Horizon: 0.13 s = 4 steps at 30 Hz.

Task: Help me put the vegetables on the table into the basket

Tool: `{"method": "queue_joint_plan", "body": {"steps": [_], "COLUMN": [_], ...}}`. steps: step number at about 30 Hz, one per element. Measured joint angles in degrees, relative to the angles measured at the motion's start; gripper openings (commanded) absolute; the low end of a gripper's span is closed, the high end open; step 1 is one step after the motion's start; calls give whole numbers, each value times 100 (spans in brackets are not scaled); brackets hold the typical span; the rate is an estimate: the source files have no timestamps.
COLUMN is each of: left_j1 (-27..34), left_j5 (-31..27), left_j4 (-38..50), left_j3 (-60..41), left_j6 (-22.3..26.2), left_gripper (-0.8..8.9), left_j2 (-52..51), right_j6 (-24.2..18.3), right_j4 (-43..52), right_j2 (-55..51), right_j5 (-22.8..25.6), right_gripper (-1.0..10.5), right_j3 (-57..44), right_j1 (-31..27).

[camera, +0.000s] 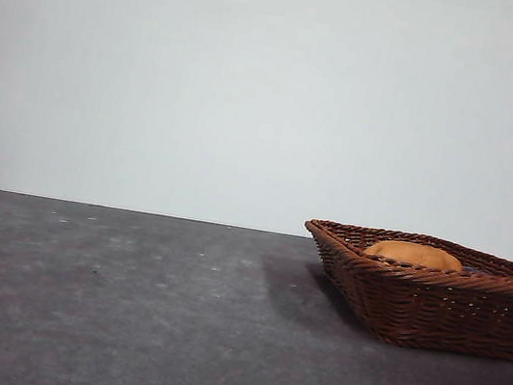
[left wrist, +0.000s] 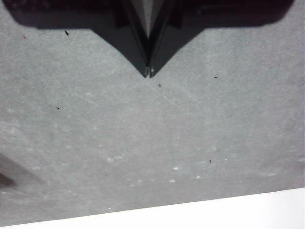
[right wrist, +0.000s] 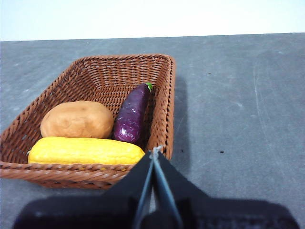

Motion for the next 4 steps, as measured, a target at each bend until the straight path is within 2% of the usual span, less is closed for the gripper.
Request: {"method": "queue_joint_plan", "body": {"steps": [4], "left_j1": [0], "left_j5": [0], "left_j4": [0], "left_j3": [0], "left_j6": [0], "left_gripper": [-4], "left_j2": [0], "right_j6": [0], "right_j4": [0], "right_j2": [0], "right_j5": [0], "right_gripper": [1], "right_j3": [0], "right_j1": [0]}}
